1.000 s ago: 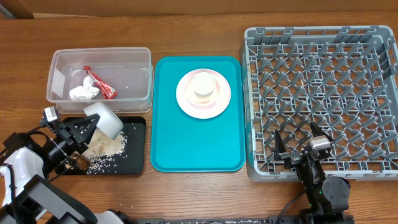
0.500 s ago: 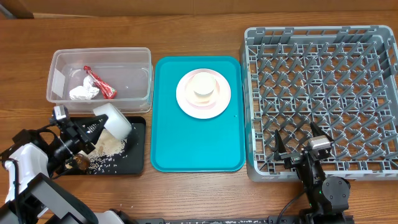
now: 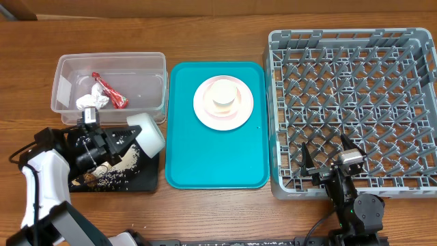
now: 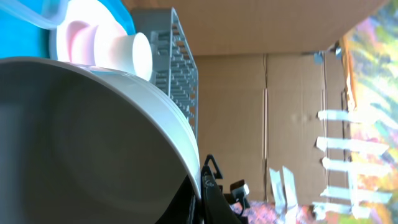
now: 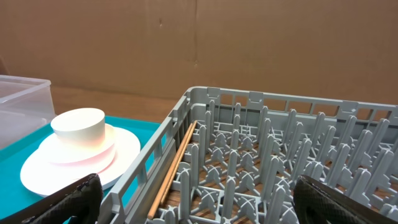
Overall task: Sort waste into correct bins and load items into the dishwasher
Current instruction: 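Tilt the bowl with the left gripper to pour rice onto the black tray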
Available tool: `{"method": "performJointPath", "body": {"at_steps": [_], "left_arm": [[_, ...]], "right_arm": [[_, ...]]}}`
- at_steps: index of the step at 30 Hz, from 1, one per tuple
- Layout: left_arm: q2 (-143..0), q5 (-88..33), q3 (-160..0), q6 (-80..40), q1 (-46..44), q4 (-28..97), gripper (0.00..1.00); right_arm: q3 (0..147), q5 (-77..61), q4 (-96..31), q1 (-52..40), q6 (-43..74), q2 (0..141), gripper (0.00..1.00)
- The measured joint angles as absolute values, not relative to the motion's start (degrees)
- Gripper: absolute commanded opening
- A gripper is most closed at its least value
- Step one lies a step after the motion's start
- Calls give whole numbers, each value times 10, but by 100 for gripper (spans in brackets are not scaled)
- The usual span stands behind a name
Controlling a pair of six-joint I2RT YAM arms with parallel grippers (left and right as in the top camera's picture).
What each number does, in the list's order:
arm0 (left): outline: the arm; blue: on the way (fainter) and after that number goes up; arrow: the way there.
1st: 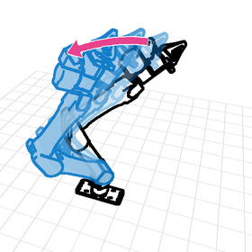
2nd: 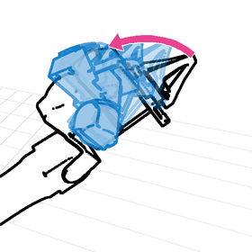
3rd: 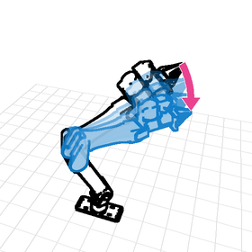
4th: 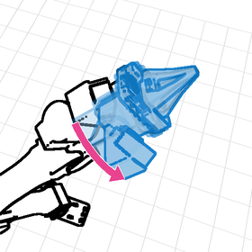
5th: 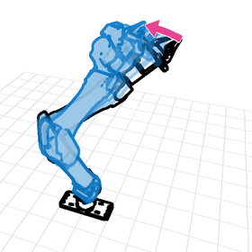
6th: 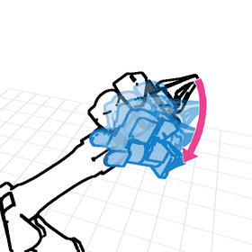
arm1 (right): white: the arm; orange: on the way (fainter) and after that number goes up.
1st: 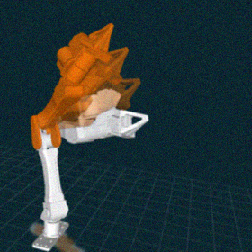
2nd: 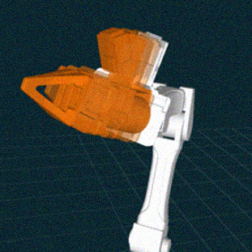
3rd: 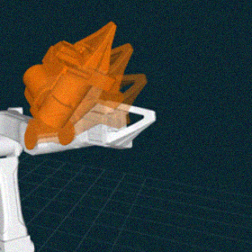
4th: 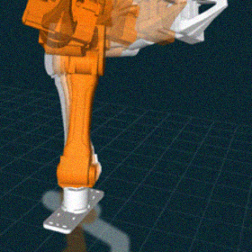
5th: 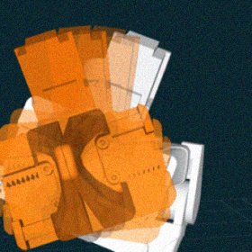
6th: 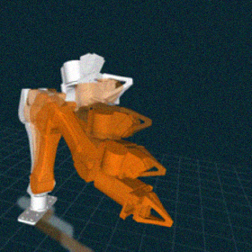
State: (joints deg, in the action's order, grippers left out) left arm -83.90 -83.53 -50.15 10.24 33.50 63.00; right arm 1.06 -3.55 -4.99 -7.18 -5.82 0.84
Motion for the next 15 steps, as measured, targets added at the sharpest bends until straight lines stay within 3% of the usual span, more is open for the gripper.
{"method": "performJointPath", "body": {"at_steps": [15], "left_arm": [[-816,-802,-502,68,232,627,4]], "right_arm": [[11,-36,-50,-72,-58,8,100]]}}
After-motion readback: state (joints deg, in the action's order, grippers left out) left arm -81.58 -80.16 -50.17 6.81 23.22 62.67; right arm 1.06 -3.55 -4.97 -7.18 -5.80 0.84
